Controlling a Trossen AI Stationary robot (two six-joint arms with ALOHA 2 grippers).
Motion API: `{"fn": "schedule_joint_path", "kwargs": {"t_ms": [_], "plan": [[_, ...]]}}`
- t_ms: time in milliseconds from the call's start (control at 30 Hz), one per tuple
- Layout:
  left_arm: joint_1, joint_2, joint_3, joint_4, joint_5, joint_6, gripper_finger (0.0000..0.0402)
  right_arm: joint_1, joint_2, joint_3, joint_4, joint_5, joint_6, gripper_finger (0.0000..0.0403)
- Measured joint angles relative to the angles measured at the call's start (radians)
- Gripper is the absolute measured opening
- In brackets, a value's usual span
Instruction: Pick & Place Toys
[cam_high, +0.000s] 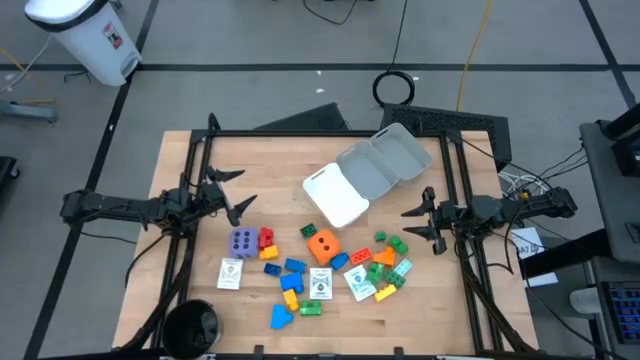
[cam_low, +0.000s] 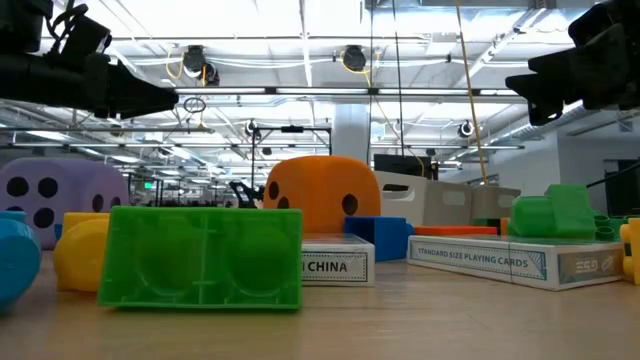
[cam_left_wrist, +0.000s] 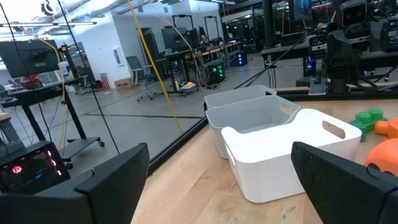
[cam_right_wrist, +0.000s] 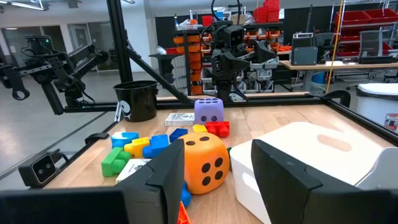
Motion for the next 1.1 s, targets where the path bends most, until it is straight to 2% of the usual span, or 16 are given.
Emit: {"fn": "schedule_joint_path", "kwargs": {"t_ms": [200, 400, 500, 633, 800, 967, 1100], "plan": [[0.0, 0.0, 0.0, 0.0, 0.0, 0.0, 0.0397, -0.001, 0.0, 0.0, 0.0, 0.0, -0.269, 0.016], [0.0, 0.0, 0.0, 0.0, 0.0, 0.0, 0.0397, -0.001, 0.0, 0.0, 0.001, 0.0, -0.324, 0.016], [0.0, 0.0, 0.0, 0.0, 0.0, 0.0, 0.0397, -0.001, 0.0, 0.0, 0.009, 0.0, -0.233, 0.016], [0.0, 0.0, 0.0, 0.0, 0.0, 0.0, 0.0397, -0.001, 0.002, 0.0, 0.016, 0.002, 0.055, 0.016], [0.0, 0.0, 0.0, 0.0, 0.0, 0.0, 0.0397, 0.007, 0.026, 0.0, 0.025, -0.024, 0.295, 0.016], [0.0, 0.0, 0.0, 0.0, 0.0, 0.0, 0.0397, 0.04, 0.117, -0.015, 0.338, -0.029, 0.241, 0.0169], [0.0, 0.0, 0.0, 0.0, 0.0, 0.0, 0.0397, 0.075, 0.229, -0.015, 0.644, -0.066, 0.151, 0.0199]]}}
